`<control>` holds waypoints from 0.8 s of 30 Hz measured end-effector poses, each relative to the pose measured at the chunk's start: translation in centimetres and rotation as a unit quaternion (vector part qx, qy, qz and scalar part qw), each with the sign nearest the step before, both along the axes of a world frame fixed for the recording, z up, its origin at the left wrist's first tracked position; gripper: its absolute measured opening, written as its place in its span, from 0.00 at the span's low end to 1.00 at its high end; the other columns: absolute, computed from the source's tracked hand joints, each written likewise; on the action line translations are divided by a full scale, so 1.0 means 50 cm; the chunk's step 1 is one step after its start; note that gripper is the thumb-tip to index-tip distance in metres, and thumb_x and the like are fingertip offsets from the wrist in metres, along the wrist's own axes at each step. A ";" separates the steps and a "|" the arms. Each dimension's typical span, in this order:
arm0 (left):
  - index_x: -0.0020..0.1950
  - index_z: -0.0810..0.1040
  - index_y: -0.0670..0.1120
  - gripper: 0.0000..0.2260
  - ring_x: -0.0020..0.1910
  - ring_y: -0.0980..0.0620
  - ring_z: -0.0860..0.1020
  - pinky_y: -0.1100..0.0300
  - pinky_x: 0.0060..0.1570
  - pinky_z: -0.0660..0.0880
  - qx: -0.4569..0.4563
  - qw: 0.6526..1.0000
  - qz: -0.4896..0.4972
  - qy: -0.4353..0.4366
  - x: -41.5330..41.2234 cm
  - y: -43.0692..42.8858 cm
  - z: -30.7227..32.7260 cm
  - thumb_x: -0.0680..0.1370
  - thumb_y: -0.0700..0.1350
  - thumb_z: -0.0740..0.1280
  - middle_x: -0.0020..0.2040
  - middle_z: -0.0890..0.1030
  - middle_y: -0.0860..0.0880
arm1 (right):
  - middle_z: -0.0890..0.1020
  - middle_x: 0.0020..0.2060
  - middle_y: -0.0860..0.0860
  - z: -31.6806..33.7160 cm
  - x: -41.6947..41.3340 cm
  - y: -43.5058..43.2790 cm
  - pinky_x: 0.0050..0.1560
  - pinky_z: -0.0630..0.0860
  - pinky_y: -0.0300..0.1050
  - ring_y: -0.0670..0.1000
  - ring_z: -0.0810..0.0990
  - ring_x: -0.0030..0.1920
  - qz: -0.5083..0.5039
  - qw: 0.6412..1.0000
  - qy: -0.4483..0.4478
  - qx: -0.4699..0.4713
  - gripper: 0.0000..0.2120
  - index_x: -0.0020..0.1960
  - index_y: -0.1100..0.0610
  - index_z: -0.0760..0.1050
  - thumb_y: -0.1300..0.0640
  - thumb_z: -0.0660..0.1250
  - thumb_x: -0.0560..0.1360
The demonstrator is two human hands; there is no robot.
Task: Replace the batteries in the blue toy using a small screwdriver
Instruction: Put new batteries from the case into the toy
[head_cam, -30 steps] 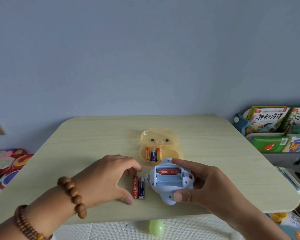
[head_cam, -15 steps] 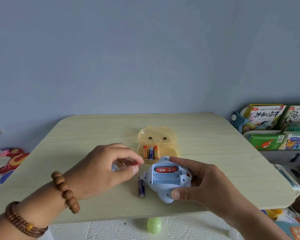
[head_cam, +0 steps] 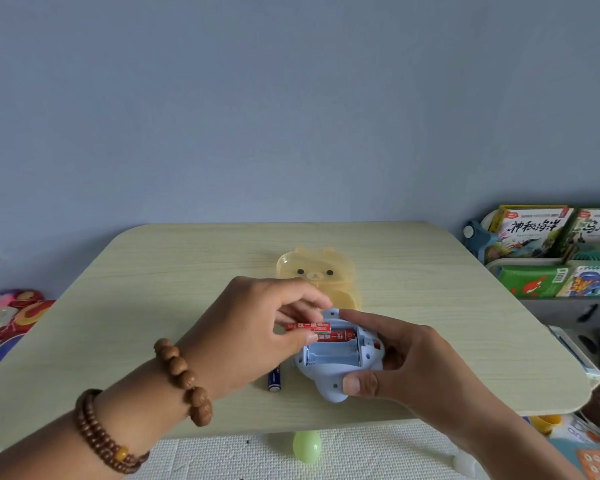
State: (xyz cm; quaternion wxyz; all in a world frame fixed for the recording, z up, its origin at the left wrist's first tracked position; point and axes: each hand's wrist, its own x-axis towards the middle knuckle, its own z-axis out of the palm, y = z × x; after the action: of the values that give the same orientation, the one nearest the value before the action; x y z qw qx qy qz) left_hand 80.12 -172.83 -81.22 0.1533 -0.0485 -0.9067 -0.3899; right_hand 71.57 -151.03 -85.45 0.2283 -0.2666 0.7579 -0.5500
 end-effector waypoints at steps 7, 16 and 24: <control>0.52 0.85 0.54 0.13 0.48 0.64 0.82 0.68 0.51 0.77 -0.109 0.994 -0.024 -0.014 -0.015 0.033 0.010 0.70 0.42 0.78 0.46 0.85 0.58 | 0.88 0.54 0.47 0.004 0.001 -0.003 0.62 0.80 0.52 0.50 0.87 0.55 0.014 1.000 0.004 -0.004 0.34 0.64 0.40 0.80 0.59 0.84 0.61; 0.49 0.83 0.57 0.12 0.46 0.63 0.74 0.61 0.43 0.76 -0.170 0.985 0.002 0.012 -0.028 0.048 -0.002 0.68 0.48 0.79 0.39 0.81 0.60 | 0.88 0.53 0.48 0.006 0.001 0.000 0.62 0.80 0.50 0.50 0.87 0.55 0.016 1.000 0.003 -0.010 0.33 0.64 0.43 0.81 0.62 0.83 0.63; 0.47 0.84 0.55 0.13 0.40 0.60 0.79 0.61 0.43 0.79 -0.108 0.994 0.011 0.005 -0.029 0.043 -0.017 0.66 0.46 0.81 0.38 0.82 0.59 | 0.89 0.51 0.46 0.002 0.000 -0.001 0.61 0.81 0.52 0.50 0.88 0.52 0.007 1.000 0.021 0.014 0.34 0.65 0.42 0.79 0.59 0.84 0.62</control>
State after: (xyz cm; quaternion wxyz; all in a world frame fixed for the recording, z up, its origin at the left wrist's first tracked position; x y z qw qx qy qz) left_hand 78.65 -170.68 -82.05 0.1563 -0.0566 -0.9433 -0.2874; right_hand 71.56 -151.07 -85.33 0.2197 -0.2797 0.7680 -0.5325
